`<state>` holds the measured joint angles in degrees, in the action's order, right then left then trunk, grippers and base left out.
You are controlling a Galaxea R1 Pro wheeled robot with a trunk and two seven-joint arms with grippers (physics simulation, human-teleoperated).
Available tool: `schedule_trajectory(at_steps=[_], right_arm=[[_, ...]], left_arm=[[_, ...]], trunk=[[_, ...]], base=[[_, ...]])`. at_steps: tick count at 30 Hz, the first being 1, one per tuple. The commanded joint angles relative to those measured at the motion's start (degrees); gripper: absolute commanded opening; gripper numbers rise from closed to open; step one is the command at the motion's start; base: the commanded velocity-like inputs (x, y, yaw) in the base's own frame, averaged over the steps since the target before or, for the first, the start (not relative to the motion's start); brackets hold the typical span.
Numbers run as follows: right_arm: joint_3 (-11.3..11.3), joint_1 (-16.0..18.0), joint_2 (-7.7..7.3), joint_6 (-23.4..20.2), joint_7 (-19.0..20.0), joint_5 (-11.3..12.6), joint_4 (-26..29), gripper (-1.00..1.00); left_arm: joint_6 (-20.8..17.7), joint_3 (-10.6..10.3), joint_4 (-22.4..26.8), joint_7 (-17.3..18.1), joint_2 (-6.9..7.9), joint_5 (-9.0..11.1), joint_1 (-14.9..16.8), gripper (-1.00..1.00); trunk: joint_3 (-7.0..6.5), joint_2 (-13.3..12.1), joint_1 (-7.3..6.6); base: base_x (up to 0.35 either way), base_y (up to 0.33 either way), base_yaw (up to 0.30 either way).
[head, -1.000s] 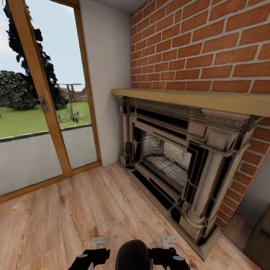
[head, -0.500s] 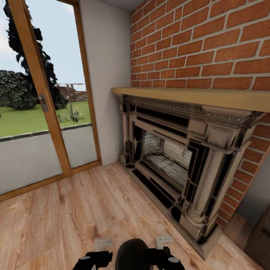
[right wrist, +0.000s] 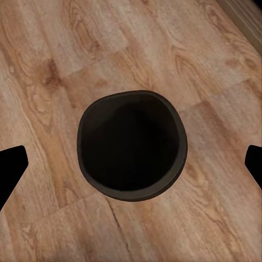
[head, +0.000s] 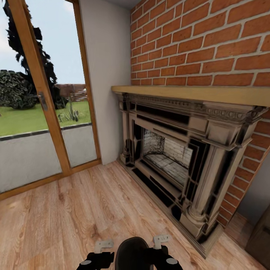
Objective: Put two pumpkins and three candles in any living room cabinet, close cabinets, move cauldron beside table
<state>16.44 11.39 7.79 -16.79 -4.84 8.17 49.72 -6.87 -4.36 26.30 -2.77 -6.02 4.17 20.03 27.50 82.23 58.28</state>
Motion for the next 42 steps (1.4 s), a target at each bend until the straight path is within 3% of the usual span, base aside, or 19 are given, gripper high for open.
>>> schedule_trajectory(at_steps=[1,5,8,13,27,34,35,42], right_arm=[[-0.12,0.37,0.04,0.09,-0.17,0.93,-0.24,1.00],[0.04,1.66,0.05,1.38,-0.05,2.20,-1.52,1.00],[0.15,2.50,0.04,2.13,-0.23,1.84,-2.48,1.00],[0.36,1.38,0.04,2.82,-0.45,2.44,-1.38,1.00],[0.33,1.27,0.04,3.38,-0.36,2.68,-1.75,1.00],[0.11,1.30,0.11,5.02,-0.56,2.80,-4.01,1.00],[0.10,1.29,0.11,5.64,-0.61,2.81,-8.09,1.00],[0.07,1.31,0.12,6.42,-0.71,2.89,-8.75,1.00]], left_arm=[[0.02,-0.31,-0.21,0.04,-0.29,0.77,0.34,1.00],[1.30,-0.37,0.37,0.21,-0.86,1.79,0.71,1.00],[2.04,-0.39,0.68,0.26,-0.87,1.59,0.32,1.00],[3.65,-0.39,0.24,0.30,-1.16,1.71,0.12,1.00],[6.26,-0.39,0.15,0.26,-1.19,1.72,0.10,1.00],[6.23,-0.32,0.08,0.19,-1.12,1.75,0.10,1.00],[6.24,-0.31,0.07,0.17,-1.11,1.77,0.10,1.00],[6.26,-0.30,0.07,0.13,-1.10,1.81,0.10,1.00]], trunk=[[0.06,0.03,0.00],[0.06,0.03,0.00],[0.06,0.03,0.00],[0.06,0.03,0.00],[2.57,5.65,3.07],[3.83,8.46,4.61],[4.01,8.86,4.83],[5.27,11.67,6.37]], base=[[0.000,0.000,0.000],[0.000,0.000,0.000],[0.000,0.000,0.000],[0.000,0.000,0.000],[0.000,0.000,0.000],[0.000,0.000,0.000],[0.000,0.000,0.000],[0.000,0.000,0.000]])
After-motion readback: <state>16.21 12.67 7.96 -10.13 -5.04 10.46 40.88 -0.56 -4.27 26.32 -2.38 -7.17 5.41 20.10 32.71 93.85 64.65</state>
